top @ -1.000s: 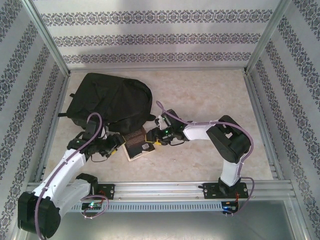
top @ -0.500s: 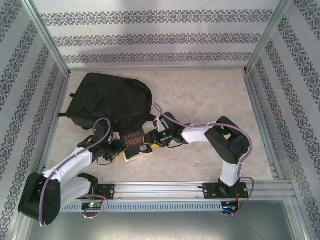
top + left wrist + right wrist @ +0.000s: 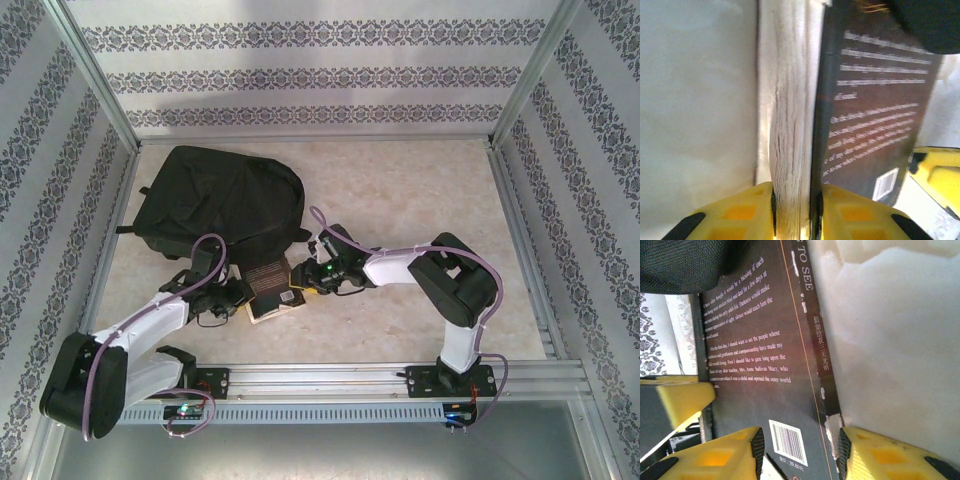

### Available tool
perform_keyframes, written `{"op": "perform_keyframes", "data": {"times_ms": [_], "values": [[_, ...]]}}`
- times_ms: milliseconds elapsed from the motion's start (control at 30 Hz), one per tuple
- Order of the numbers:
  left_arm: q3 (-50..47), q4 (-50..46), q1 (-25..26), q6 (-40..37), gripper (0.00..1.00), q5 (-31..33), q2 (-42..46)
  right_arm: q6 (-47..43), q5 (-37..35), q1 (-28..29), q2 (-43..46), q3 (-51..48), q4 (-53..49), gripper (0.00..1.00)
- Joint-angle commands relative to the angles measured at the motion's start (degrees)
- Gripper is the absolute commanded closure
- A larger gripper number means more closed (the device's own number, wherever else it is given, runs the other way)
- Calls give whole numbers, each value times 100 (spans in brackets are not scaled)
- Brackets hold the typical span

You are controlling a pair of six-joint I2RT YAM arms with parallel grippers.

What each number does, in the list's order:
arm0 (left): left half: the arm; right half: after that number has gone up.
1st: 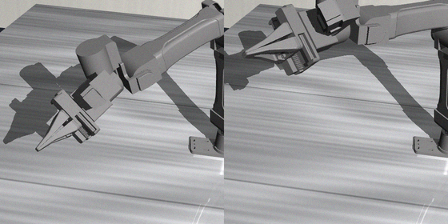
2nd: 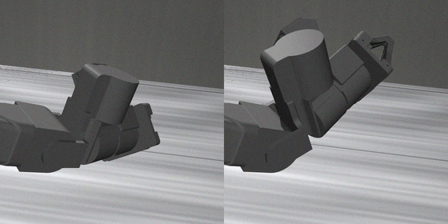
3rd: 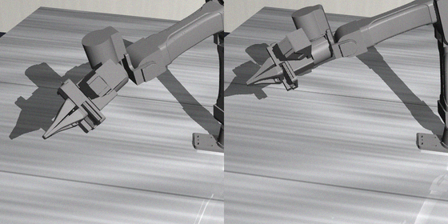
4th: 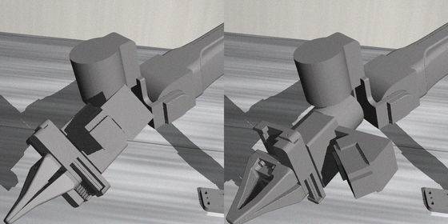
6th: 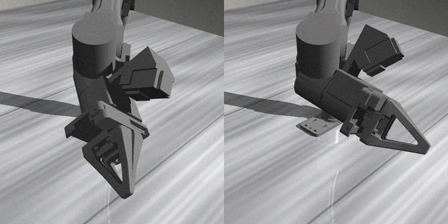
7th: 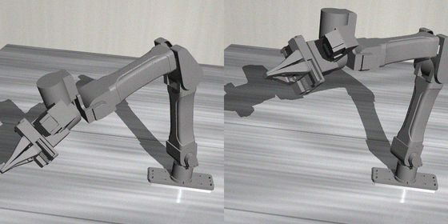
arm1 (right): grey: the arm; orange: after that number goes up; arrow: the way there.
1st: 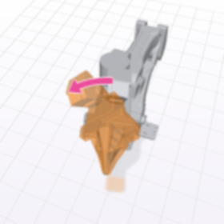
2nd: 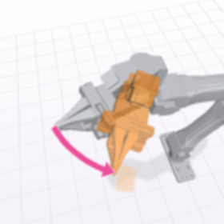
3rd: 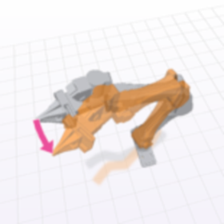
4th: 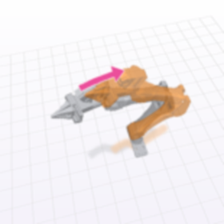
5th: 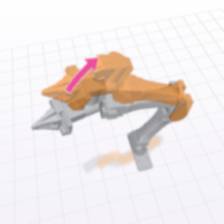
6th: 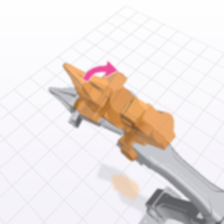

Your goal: Pack the student bag

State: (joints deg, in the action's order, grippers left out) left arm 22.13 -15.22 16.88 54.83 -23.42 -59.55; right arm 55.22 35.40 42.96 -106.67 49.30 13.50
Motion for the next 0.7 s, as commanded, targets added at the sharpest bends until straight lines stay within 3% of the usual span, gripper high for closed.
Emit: {"op": "perform_keyframes", "data": {"times_ms": [0, 333, 467, 667], "values": [[213, 424, 192, -96, 77, -487, 420, 14, 99, 292, -547, -106, 595, 55], [-163, 1370, 269, 335, 83, -848, -82, 301, 203, 292, -626, -155, 1010, 54], [-90, 1275, 284, 314, 95, -803, -35, 327, 192, 279, -616, -227, 1085, 54], [11, 951, 288, 476, 100, -847, 346, 411, 89, 137, -482, -516, 1195, 39]]}}
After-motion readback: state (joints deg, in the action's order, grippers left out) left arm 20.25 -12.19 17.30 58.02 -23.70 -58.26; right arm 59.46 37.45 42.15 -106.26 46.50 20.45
